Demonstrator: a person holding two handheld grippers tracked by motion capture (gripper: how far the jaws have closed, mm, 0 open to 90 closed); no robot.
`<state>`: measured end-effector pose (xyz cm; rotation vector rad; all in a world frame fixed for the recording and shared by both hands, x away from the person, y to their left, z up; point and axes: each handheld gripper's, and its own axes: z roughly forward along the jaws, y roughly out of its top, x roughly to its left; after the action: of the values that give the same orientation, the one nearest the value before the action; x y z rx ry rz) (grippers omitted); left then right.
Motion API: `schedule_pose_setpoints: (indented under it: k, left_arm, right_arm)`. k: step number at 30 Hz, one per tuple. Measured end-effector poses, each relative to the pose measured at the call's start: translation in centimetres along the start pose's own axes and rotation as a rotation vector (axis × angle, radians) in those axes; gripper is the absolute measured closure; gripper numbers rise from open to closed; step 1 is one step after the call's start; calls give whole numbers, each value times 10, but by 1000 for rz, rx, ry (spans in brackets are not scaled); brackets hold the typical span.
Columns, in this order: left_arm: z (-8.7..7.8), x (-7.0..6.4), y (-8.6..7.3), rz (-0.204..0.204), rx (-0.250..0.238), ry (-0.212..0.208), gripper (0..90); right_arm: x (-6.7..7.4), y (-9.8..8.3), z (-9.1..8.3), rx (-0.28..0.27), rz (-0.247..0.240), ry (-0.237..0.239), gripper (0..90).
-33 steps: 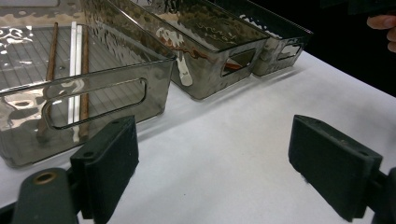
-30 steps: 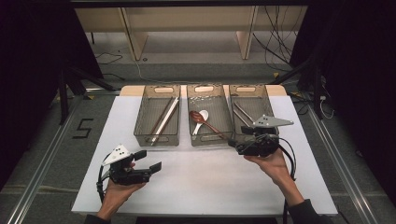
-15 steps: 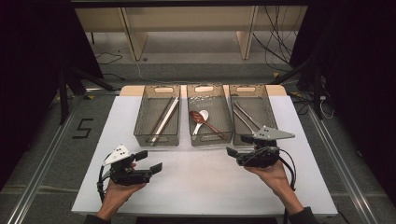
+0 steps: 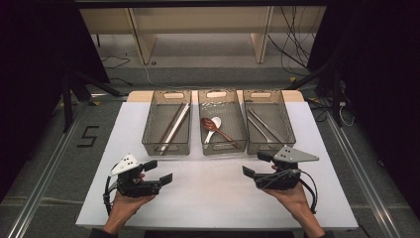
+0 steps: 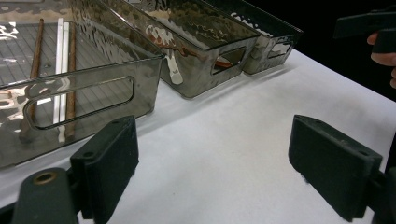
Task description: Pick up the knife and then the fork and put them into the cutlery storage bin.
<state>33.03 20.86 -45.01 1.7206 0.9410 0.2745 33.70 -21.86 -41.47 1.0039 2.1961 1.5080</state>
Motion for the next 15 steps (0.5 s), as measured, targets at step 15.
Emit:
schedule_pose_setpoints:
  k: [15]
  left_arm:
    - [0,-3,-1,-2,2,-12,156]
  right_arm:
    - [5,-28,-9,22,-3,-26,218]
